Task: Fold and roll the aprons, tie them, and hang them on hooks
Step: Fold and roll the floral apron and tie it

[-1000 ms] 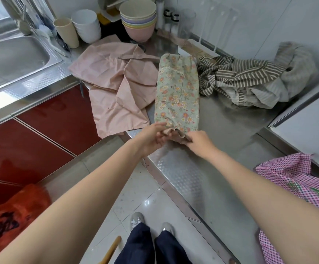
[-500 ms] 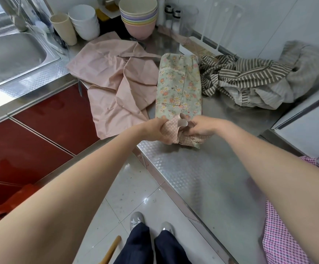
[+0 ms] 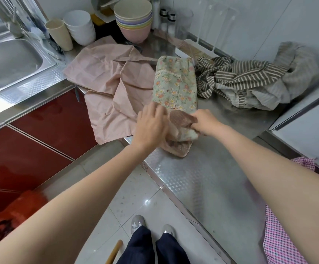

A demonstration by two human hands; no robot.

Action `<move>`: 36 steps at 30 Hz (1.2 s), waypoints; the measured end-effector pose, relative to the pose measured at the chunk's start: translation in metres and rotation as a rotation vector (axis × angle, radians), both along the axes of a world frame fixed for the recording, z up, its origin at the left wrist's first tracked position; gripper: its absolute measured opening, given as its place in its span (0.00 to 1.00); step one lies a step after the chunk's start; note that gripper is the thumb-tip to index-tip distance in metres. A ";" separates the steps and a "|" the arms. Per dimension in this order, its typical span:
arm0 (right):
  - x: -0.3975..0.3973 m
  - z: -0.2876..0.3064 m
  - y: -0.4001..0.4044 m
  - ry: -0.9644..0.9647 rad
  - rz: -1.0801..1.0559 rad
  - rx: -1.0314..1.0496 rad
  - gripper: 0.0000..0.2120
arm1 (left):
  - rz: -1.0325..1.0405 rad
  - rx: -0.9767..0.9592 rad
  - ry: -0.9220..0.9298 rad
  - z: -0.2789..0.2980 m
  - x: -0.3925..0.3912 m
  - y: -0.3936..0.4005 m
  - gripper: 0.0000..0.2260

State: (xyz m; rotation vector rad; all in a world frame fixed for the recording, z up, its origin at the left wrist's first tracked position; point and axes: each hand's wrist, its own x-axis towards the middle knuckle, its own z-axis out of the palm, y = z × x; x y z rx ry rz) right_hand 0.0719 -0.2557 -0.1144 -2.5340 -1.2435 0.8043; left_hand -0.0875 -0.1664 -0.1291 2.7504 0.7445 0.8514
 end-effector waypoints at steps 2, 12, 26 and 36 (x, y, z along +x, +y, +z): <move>-0.002 0.003 0.003 -0.122 0.026 0.055 0.12 | -0.258 0.320 0.013 0.001 0.001 -0.011 0.07; -0.022 0.021 0.013 -0.085 -0.110 0.146 0.13 | -0.498 0.529 0.805 -0.015 -0.024 -0.021 0.09; -0.036 -0.038 -0.067 -0.078 0.256 -0.062 0.15 | -0.530 0.579 0.415 -0.026 -0.035 -0.026 0.15; -0.036 -0.035 -0.041 -0.093 0.269 -0.066 0.01 | -0.470 -0.131 0.413 -0.012 -0.021 -0.005 0.04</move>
